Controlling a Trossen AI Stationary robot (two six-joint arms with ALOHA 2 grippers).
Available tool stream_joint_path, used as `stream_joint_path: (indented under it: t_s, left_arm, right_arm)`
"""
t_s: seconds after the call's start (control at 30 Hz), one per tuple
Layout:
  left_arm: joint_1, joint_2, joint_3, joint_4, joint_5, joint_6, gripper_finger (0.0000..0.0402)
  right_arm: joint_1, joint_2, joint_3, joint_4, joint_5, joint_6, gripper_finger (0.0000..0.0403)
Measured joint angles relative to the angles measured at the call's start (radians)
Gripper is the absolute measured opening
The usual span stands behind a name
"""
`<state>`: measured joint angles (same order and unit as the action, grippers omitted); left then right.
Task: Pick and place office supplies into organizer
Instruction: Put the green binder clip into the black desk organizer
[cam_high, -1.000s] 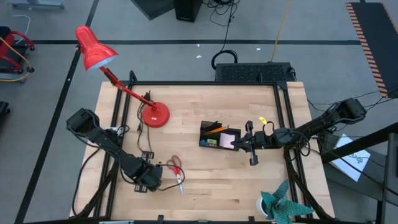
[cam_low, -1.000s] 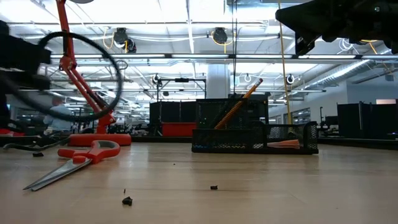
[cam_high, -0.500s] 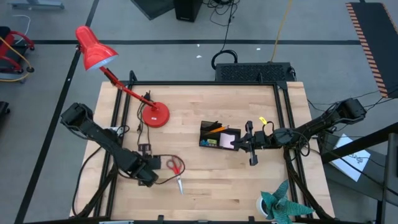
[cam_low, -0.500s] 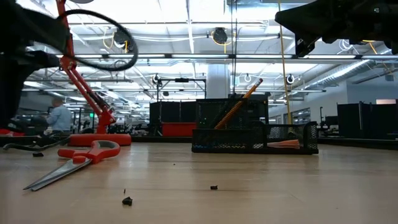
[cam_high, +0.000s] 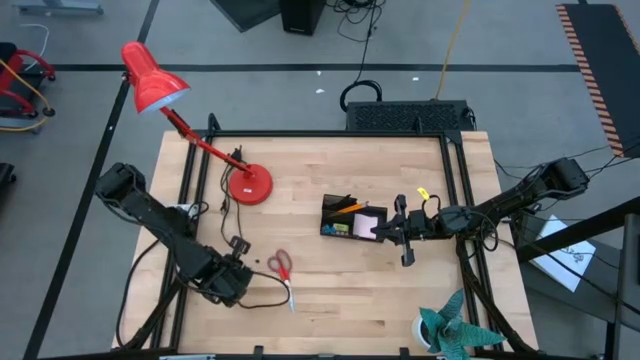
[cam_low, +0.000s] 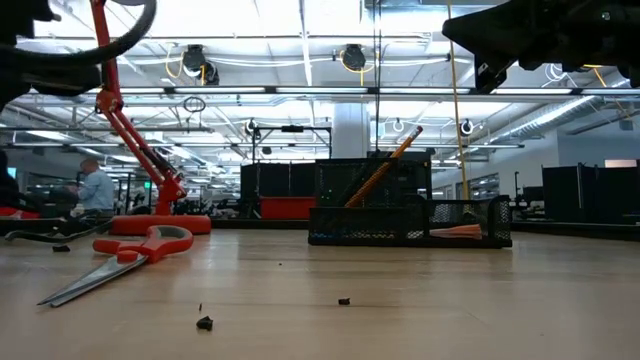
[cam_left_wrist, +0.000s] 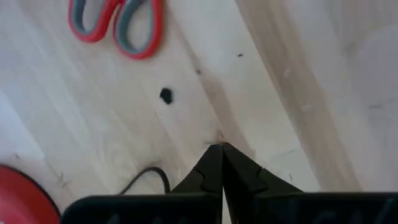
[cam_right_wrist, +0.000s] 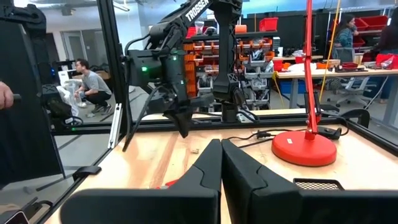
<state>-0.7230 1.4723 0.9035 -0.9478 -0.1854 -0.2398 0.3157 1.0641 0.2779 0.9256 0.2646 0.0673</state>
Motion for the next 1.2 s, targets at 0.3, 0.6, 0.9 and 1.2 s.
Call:
stream_joint_path:
  t_s: [0.3,0.6,0.9,1.2]
  left_arm:
    - [0.041,-0.185,-0.108,0.001,-0.157,-0.044,0.0049]
    - [0.008,-0.538,-0.343,0.253,-0.135,-0.13,0.004]
    - [-0.046,-0.574,-0.48,0.338,-0.02,-0.234,0.0052]
    - [-0.021,-0.533,-0.485,0.413,-0.044,-0.197,0.0139]
  right_arm:
    - [0.0,0.0,0.0,-0.003,0.002,-0.002,0.0]
    - [0.0,0.0,0.0,-0.008,0.003,-0.001,0.0]
    - [0.0,0.0,0.0,-0.038,0.028,0.019,0.0]
    - [0.0,0.002,0.0,-0.046,0.076,0.03,0.0]
